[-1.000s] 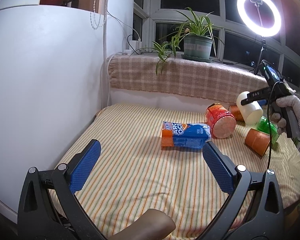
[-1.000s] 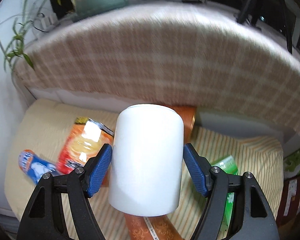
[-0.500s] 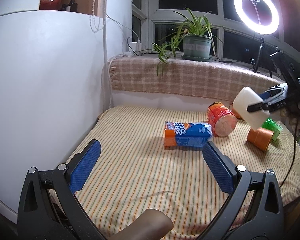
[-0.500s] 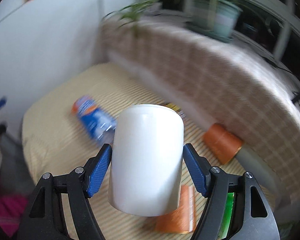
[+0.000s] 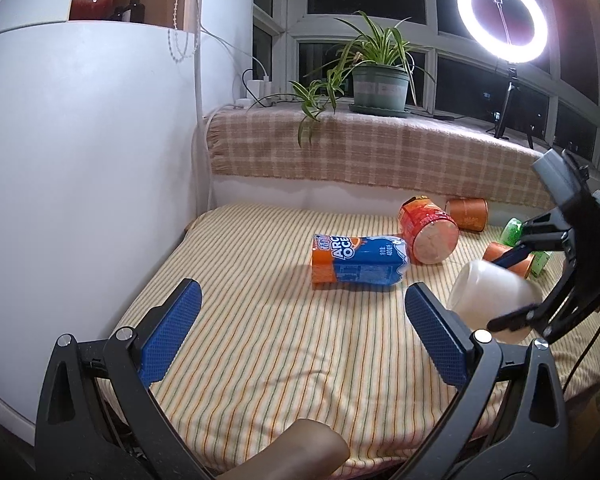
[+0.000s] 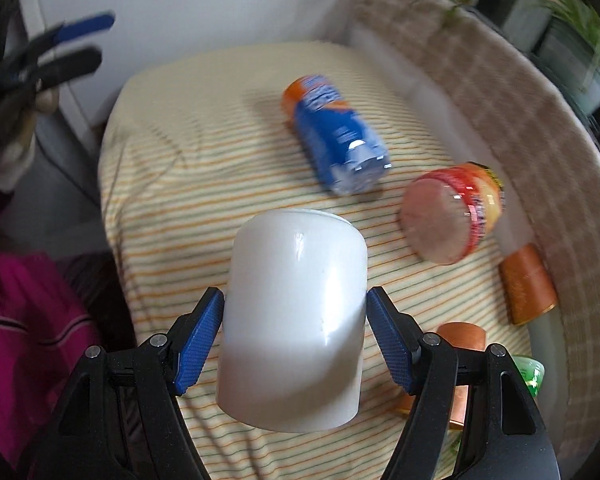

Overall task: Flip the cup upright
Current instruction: 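Close the right gripper on the white cup and lift it, then rotate the held white cup upright with the right gripper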

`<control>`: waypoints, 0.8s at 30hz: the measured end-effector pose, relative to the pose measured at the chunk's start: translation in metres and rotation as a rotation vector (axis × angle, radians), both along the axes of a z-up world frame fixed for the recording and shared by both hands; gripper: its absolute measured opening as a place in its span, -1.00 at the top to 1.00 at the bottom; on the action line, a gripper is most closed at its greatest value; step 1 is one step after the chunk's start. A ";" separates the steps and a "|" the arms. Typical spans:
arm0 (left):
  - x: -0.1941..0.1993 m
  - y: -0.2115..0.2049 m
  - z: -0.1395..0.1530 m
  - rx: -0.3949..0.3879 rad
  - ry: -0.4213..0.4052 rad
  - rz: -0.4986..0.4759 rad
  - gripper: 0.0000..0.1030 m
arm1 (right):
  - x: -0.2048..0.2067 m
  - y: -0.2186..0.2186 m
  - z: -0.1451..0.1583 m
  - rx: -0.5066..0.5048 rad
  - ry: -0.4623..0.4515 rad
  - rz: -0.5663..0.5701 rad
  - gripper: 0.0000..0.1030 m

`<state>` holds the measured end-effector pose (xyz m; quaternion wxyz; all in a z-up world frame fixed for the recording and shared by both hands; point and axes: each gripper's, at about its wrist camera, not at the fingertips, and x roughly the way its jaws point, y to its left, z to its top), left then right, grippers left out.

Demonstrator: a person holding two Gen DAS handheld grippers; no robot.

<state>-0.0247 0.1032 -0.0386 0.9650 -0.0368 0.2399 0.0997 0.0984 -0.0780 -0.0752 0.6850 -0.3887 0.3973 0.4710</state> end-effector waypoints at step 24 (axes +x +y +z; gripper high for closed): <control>0.030 -0.039 0.009 0.168 0.061 -0.351 -1.00 | -0.004 -0.053 0.028 0.324 0.108 -0.221 -0.43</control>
